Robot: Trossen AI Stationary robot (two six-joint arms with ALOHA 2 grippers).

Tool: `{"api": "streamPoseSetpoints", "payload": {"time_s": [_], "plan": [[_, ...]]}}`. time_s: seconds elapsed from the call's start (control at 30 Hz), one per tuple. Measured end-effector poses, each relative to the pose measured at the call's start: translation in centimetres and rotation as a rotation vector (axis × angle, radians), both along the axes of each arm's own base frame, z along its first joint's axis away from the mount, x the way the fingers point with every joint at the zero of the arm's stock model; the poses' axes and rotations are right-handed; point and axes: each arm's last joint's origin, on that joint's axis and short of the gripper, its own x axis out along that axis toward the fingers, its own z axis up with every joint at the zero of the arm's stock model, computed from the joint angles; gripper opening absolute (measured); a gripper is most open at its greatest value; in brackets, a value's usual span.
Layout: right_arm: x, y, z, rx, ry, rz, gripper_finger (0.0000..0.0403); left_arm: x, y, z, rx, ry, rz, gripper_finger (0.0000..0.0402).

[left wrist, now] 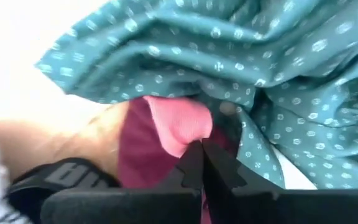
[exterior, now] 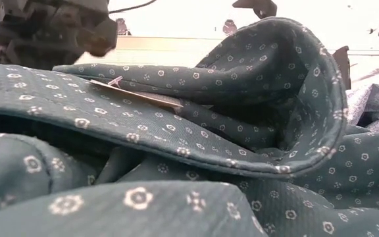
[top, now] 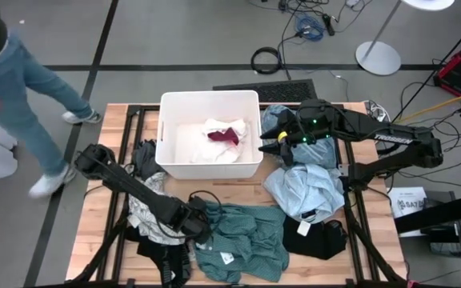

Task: Sort clothes
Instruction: Put the red sock into the white laundry organizer

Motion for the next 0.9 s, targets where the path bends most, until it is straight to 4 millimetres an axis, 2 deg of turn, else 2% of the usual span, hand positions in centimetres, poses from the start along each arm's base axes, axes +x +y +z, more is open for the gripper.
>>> {"api": "streamPoseSetpoints", "payload": {"time_s": [0.2,0.4,0.53,0.63,0.7,0.9], "plan": [[0.0,0.0,0.0,-0.007,0.003,0.003,0.0222,-2.4,1.6,3.7,0.060,-0.026,0.017,0.0003],[0.0,0.0,0.0,-0.007,0.002,0.003,0.0222,-4.9,3.6,8.9,0.102,-0.265,0.049,0.0002],[0.0,0.0,0.0,-0.006,0.002,0.002,0.0222,-6.0,4.1,11.3,-0.021,-0.380,0.082,0.0001],[0.0,0.0,0.0,-0.005,0.002,0.002,0.0222,-6.0,3.9,11.6,-0.102,-0.400,0.123,0.0007],[0.0,0.0,0.0,-0.003,0.002,0.001,0.0222,-5.8,3.4,11.3,-0.103,-0.392,0.076,0.0020],[0.0,0.5,-0.1,-0.002,0.014,0.022,0.0222,-4.1,2.0,8.7,-0.091,-0.272,0.015,0.0087]]}}
